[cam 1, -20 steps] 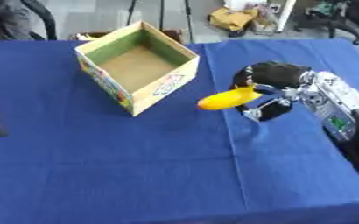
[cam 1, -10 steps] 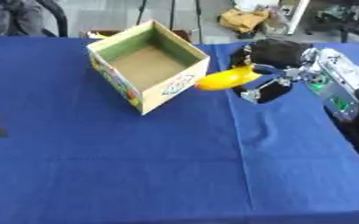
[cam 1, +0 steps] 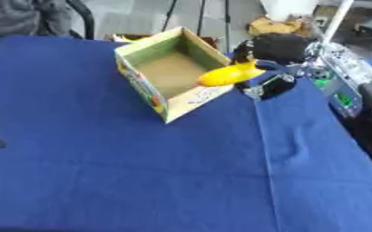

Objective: Pick up objects on the table and place them in the box.

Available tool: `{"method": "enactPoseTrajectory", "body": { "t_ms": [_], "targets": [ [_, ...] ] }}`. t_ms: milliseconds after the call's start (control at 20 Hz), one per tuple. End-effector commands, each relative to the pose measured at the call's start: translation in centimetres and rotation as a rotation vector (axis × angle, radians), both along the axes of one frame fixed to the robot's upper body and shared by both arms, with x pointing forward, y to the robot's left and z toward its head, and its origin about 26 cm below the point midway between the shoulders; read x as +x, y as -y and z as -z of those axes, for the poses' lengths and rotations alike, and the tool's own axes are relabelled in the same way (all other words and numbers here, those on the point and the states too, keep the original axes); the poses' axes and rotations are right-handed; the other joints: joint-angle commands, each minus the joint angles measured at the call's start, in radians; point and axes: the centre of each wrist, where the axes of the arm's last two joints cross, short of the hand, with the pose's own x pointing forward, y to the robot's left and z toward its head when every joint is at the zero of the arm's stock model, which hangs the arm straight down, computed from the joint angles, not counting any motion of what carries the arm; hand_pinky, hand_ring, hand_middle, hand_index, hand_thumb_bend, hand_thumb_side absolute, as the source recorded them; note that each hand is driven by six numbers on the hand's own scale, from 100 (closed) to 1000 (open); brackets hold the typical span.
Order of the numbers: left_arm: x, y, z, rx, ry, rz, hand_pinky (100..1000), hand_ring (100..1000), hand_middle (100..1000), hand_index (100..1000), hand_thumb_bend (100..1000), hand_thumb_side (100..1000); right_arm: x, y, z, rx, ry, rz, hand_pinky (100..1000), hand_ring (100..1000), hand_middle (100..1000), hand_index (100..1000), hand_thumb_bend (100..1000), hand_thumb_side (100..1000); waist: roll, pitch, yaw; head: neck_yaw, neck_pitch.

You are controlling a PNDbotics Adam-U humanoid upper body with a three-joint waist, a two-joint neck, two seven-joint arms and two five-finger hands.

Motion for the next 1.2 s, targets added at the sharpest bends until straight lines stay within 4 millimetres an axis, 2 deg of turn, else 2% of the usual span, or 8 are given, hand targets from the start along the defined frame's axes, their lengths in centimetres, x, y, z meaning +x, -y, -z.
{"method": "enactPoseTrajectory", "body": {
  "t_ms": [50,350,450,900,1200],
  "targets": [
    [0.2,0.0,-1.5,0.025,0.042,0.022,533,461,532,647,226,1000,0.6,0.8,-1.2,-0.003,0.045,0.036,647,591,608,738,100,358,0.003,-0.008,0.018,-0.011,-0.022],
    [0.4,0.4,-2.1,0.025,0.067,0.045,534,461,532,647,229,1000,2.1,1.1,-0.6,0.014,0.04,0.095,645,593,607,741,100,306,0.003,0.002,0.085,-0.029,-0.04],
    [0.5,0.5,-2.1,0.025,0.071,0.051,534,461,532,647,219,1000,2.7,1.3,-0.3,0.022,0.034,0.123,644,594,608,742,100,323,0.005,0.005,0.103,-0.037,-0.046],
    [0.4,0.5,-1.9,0.029,0.069,0.06,535,461,532,647,215,1000,5.0,1.5,0.8,0.045,0.005,0.224,645,614,626,763,100,305,0.012,0.009,0.139,-0.066,-0.054],
    [0.5,0.7,-1.8,0.03,0.07,0.069,535,460,532,647,215,1000,6.0,1.9,2.1,0.051,-0.026,0.289,655,662,659,795,100,305,0.016,0.011,0.155,-0.085,-0.06]
  ]
}}
